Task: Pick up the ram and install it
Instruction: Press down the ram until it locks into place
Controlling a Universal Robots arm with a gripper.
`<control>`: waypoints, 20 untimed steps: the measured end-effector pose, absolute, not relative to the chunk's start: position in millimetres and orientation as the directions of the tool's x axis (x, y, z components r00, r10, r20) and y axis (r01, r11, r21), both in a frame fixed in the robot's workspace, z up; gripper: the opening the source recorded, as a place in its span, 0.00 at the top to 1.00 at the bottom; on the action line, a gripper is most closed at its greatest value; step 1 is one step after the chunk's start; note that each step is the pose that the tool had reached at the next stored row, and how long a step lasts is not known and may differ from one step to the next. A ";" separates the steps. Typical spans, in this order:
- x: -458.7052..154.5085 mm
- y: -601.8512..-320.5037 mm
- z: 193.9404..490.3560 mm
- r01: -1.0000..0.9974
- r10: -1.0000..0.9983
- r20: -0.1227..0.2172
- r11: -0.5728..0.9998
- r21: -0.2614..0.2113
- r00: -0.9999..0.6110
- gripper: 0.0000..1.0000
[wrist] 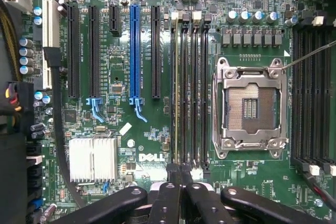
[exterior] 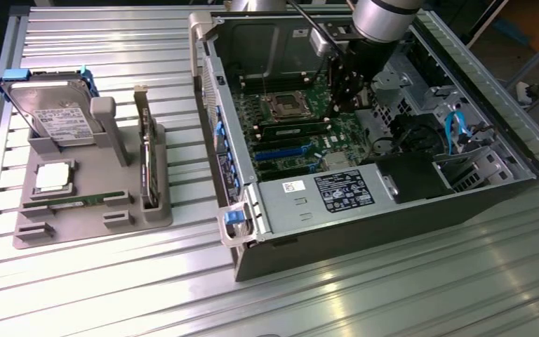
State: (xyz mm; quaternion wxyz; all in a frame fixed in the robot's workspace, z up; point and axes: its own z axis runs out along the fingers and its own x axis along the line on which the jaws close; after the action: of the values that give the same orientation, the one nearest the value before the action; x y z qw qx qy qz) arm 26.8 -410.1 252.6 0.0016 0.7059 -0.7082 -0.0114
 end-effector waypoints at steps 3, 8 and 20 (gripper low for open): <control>26.8 -410.1 252.5 -1.000 -1.000 -0.014 0.003 0.018 -0.003 0.89; 24.5 -410.1 252.7 -1.000 -1.000 -0.014 0.003 0.018 -0.003 0.89; -6.4 -410.1 252.6 -1.000 -1.000 -0.014 0.003 0.011 -0.003 0.89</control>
State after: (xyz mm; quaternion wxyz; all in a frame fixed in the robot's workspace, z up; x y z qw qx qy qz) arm -6.4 -410.1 252.6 -0.0010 0.7059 -0.7082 -0.0089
